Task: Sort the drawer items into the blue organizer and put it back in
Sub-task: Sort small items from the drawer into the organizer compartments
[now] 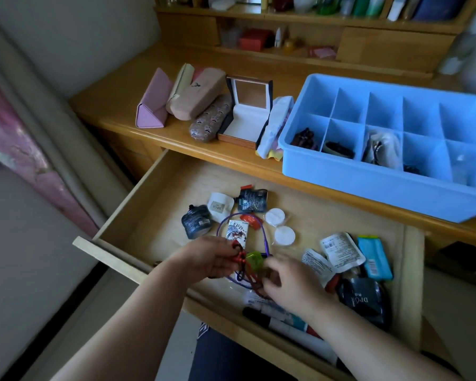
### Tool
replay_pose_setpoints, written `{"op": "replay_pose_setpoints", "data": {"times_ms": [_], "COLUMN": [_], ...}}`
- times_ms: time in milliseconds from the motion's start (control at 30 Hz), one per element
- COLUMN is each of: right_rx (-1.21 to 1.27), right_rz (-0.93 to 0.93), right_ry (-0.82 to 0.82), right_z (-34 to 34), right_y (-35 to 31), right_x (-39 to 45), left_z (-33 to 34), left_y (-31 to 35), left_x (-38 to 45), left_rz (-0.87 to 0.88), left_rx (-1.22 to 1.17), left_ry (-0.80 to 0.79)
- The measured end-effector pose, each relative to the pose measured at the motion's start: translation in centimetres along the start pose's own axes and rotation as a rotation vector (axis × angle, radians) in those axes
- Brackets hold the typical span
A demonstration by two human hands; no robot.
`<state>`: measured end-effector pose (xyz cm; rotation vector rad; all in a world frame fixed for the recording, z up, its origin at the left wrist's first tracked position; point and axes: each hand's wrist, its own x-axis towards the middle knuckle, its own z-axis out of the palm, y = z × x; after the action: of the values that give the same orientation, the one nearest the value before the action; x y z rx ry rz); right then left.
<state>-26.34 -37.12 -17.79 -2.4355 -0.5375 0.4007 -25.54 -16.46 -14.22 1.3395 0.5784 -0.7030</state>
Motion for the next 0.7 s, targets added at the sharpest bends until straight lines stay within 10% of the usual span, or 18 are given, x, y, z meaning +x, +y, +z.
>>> {"op": "replay_pose_setpoints", "data": {"times_ms": [133, 467, 700], "right_rx": [0.793, 0.377, 1.184], "right_rz": [0.178, 0.087, 0.390], "right_ry": [-0.144, -0.095, -0.159], "right_z": [-2.4, -7.0, -6.6], "right_y": [-1.5, -2.2, -1.4], "right_x": [1.5, 3.3, 1.8], "left_z": [1.4, 2.8, 1.3], "left_y": [1.2, 3.9, 2.0], "left_x": [-0.1, -0.6, -0.6], "left_rz": [0.117, 0.358, 0.204], "left_rx": [-0.108, 0.054, -0.023], "left_ry": [-0.062, 0.064, 0.013]}}
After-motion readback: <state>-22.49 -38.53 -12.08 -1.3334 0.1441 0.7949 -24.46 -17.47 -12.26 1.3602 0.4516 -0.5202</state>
